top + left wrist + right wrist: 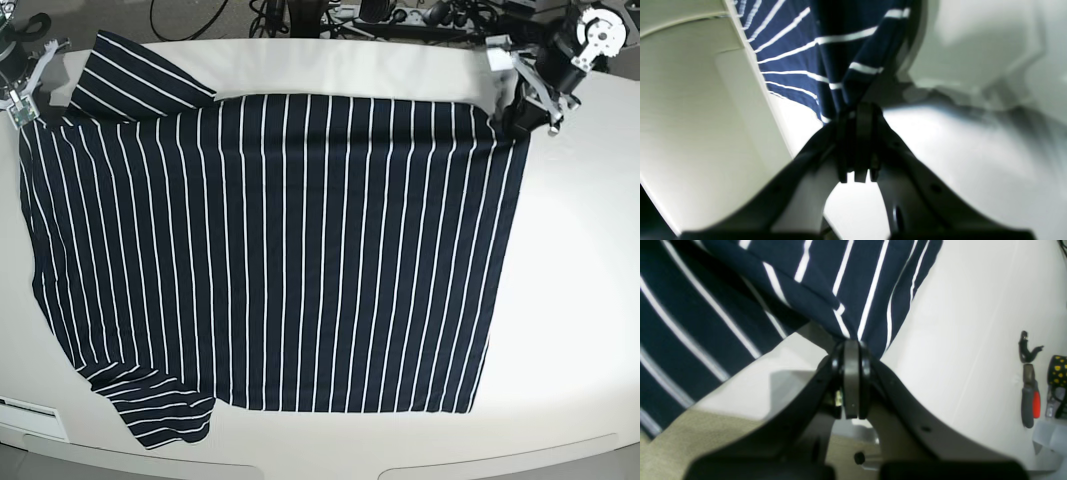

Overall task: Fold the T-shirt properly
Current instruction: 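Grasp the shirt edges with both grippers and pull them up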

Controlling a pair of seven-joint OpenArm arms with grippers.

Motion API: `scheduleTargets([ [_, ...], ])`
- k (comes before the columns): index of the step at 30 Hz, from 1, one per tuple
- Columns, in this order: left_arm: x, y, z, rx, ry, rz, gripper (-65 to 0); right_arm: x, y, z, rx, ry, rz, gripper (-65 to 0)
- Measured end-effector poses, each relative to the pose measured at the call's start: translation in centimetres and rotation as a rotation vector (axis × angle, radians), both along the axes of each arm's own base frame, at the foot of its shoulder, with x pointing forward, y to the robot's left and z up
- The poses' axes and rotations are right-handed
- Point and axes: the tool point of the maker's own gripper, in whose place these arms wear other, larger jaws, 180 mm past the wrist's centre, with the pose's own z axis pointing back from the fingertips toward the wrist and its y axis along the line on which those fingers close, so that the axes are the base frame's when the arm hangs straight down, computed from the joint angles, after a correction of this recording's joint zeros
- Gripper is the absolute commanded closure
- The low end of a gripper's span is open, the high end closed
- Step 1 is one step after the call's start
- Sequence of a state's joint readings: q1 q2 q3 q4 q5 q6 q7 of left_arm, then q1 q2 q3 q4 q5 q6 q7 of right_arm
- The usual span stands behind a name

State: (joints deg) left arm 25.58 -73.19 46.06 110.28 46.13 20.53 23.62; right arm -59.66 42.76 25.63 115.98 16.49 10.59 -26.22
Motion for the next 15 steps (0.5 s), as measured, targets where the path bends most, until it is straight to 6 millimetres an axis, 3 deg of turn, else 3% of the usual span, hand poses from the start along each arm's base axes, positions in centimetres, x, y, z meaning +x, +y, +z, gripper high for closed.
scheduleTargets([
  [5,-2.0,-1.2,1.2,0.02,-0.073,-0.047,0.0,-0.6,1.3,2.0,-0.013,-0.014,0.033,0.0],
  [9,-2.4,-1.2,1.6,0.044,-0.111,-0.049,0.0,-0.5,1.0,3.4,-0.118,-0.048,0.065,0.0],
  [11,-1.6,-1.0,2.0,0.044,-0.141,-0.04,0.0,0.2,0.3,4.3,-0.178,-0.096,0.065,0.0],
  [15,2.6,-0.9,4.2,-0.042,-0.246,0.019,0.0,2.2,0.8,5.5,-0.196,-0.175,0.117,0.0],
])
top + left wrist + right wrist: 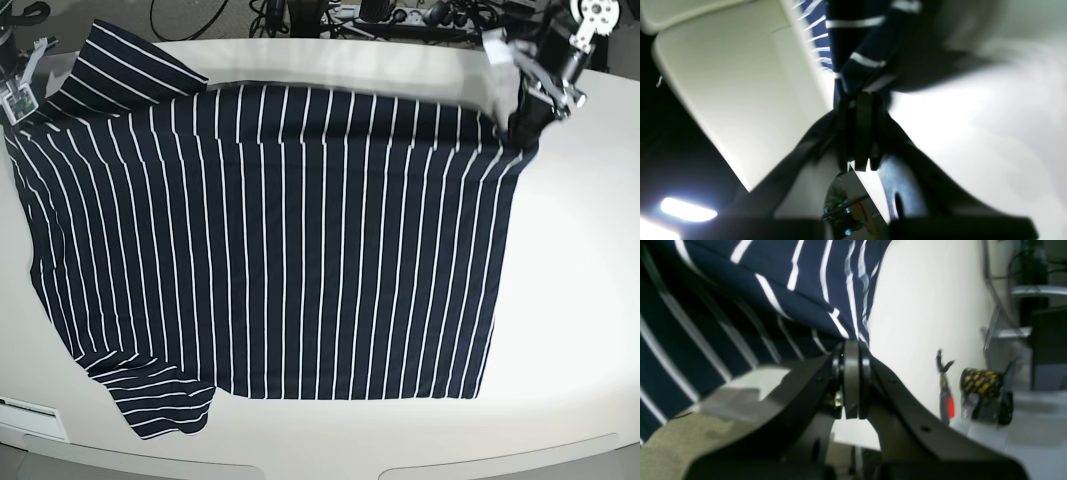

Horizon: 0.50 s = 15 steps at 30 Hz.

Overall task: Fold the T-shirt properly
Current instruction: 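Grasp the shirt edges with both grippers and pull them up, then fold the grasped edge over the shirt body with both grippers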

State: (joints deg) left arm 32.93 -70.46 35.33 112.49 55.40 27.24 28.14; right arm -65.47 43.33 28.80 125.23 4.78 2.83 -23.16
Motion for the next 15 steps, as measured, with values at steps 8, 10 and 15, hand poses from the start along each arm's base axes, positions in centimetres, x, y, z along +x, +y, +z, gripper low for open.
scheduleTargets([
  [8,7.9,-0.6,2.2,-0.338,0.035,0.105,0.0,7.0,0.9,1.4,0.163,-0.123,0.142,0.0],
  [10,9.0,-0.3,2.2,-0.36,0.028,0.137,0.0,8.2,-0.3,1.4,0.174,-0.142,0.116,0.0],
  [15,11.3,0.9,2.4,-0.386,-0.029,0.194,0.0,10.3,-1.3,1.6,0.255,-0.172,0.098,0.0],
])
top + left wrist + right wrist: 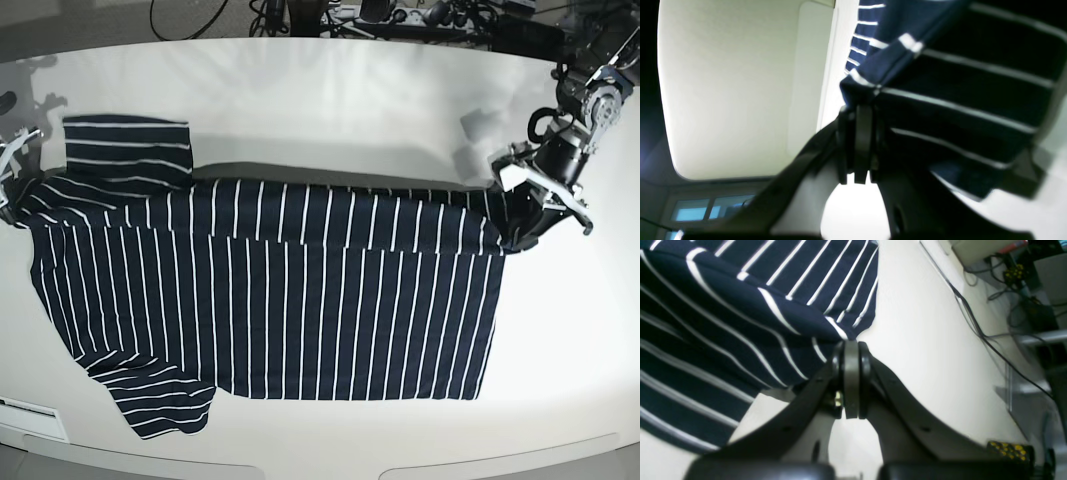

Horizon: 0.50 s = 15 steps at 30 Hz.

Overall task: Fold the T-shirt properly
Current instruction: 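Fold the grasped edge over the shirt body with both grippers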

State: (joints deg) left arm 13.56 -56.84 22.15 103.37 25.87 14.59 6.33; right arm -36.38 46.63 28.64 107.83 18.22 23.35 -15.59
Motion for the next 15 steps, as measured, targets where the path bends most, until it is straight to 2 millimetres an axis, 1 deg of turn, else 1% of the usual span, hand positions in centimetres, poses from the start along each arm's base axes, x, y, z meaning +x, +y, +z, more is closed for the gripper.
scheduleTargets([
  [2,0.5,0.5,-0.3,-0.003,-0.003,0.02,0.0,0.5,-0.2,-0.2,0.006,0.0,-0.001,0.0],
  [4,0.6,0.6,-0.6,-0.008,-0.002,0.025,0.0,0.9,-0.2,-0.8,0.016,0.007,-0.003,0.0],
  [7,0.6,0.6,-0.8,-0.013,0.0,0.028,0.0,1.6,0.6,-2.1,0.043,0.019,0.0,0.0],
  [9,0.6,0.5,-0.8,-0.015,0.0,0.026,0.0,2.4,1.3,-2.6,0.029,0.018,0.011,0.0],
  [12,0.5,0.6,-0.9,-0.035,0.009,0.038,0.0,3.7,1.9,-2.7,-0.033,0.006,0.025,0.0],
  [15,0.5,0.7,-1.0,-0.058,0.021,0.052,0.0,4.5,2.5,-2.5,-0.034,-0.006,0.032,0.0],
])
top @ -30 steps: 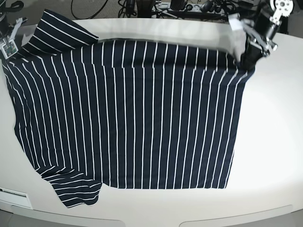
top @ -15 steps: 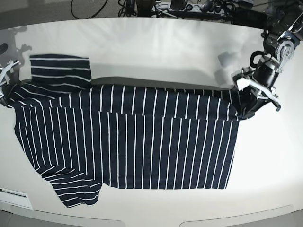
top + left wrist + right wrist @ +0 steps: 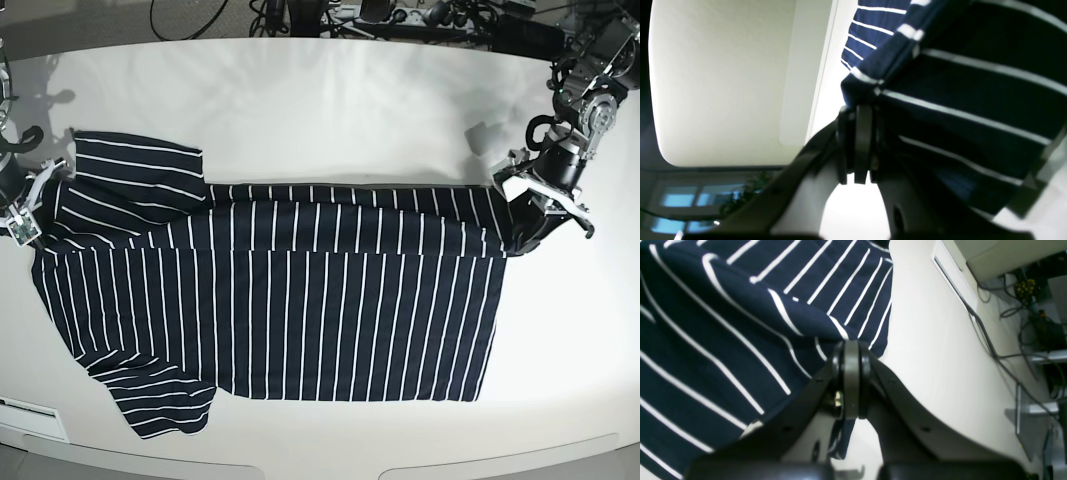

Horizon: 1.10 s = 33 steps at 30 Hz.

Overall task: Fold the T-shirt properly
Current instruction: 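Fold the grasped edge over the shirt body with both grippers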

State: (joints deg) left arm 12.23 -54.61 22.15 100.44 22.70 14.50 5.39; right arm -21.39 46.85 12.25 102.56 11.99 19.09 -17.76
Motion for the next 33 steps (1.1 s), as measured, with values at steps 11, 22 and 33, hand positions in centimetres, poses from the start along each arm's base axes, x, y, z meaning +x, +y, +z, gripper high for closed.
scheduleTargets([
  [11,5.2,2.9,0.1,-0.199,-0.022,0.178,-13.6,5.4,-1.5,-1.0,0.041,-0.049,-0.07,-30.1],
  [22,5.8,4.5,0.0,-0.41,-0.049,0.345,0.0,5.8,-1.2,-2.0,0.235,0.013,-0.157,0.0],
  [33,7.9,-1.2,-0.1,-0.462,0.192,0.1,0.0,5.1,3.4,-4.1,0.414,0.09,-0.079,0.0],
])
